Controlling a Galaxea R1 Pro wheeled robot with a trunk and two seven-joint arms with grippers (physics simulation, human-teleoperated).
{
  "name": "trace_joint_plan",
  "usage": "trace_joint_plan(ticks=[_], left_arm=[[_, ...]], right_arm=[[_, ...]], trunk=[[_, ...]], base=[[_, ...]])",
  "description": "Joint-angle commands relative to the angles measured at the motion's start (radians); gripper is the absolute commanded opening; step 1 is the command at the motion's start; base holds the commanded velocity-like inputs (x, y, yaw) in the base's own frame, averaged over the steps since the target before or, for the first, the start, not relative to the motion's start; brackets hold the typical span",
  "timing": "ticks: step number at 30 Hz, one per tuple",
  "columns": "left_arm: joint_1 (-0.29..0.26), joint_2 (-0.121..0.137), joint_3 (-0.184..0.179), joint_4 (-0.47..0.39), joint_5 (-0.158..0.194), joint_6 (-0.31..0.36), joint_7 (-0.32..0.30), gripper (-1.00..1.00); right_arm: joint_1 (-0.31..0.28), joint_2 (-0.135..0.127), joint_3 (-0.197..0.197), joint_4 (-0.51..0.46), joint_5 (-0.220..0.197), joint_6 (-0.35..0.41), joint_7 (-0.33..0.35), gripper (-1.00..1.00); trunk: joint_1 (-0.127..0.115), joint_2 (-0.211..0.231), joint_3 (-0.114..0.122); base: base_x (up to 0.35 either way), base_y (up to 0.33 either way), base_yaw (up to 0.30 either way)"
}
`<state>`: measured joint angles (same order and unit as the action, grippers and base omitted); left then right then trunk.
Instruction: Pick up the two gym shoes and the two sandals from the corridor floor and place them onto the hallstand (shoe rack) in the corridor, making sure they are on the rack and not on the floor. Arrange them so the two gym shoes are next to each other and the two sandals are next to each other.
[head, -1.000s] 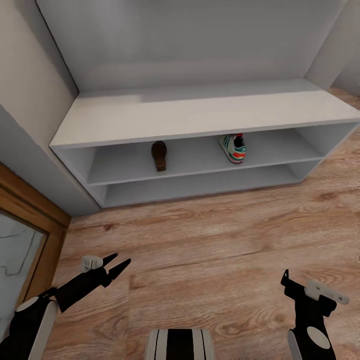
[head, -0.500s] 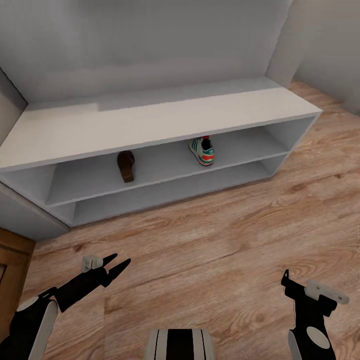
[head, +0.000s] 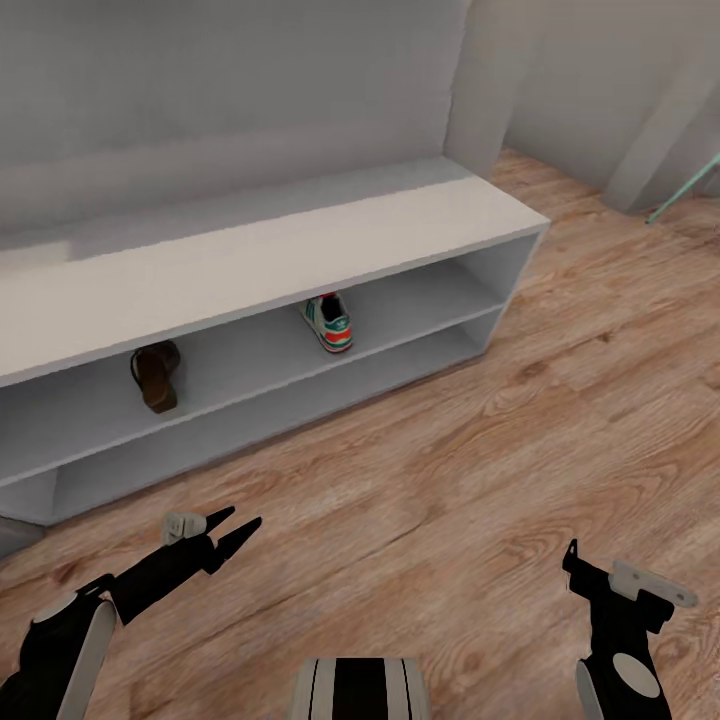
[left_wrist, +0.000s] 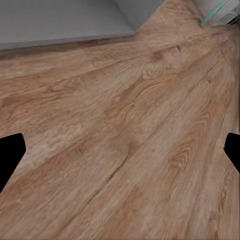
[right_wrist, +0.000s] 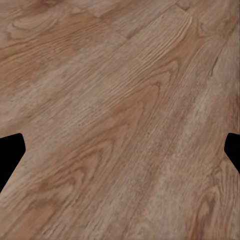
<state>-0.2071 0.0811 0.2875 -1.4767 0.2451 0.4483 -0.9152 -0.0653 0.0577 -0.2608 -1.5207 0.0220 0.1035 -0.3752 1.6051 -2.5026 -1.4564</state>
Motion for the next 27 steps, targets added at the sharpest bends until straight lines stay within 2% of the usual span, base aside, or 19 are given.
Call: trace_joint_plan(ticks=[1, 27], left_arm=[[0.0, 0.0, 0.001, -0.001, 0.006, 0.009, -0.002, 1.0], [0.0, 0.0, 0.007, -0.002, 0.006, 0.009, 0.001, 1.0]], right_arm=[[-0.001, 0.001, 0.0, -0.001, 0.002, 0.007, -0.002, 1.0], [-0.001, 0.002, 0.001, 0.001, 0.001, 0.007, -0.001, 1.0]], trunk=[[0.0, 0.0, -0.001], [0.0, 0.0, -0.001]], base=[[0.248, -0.193, -0.3], [0.249, -0.194, -0.275]])
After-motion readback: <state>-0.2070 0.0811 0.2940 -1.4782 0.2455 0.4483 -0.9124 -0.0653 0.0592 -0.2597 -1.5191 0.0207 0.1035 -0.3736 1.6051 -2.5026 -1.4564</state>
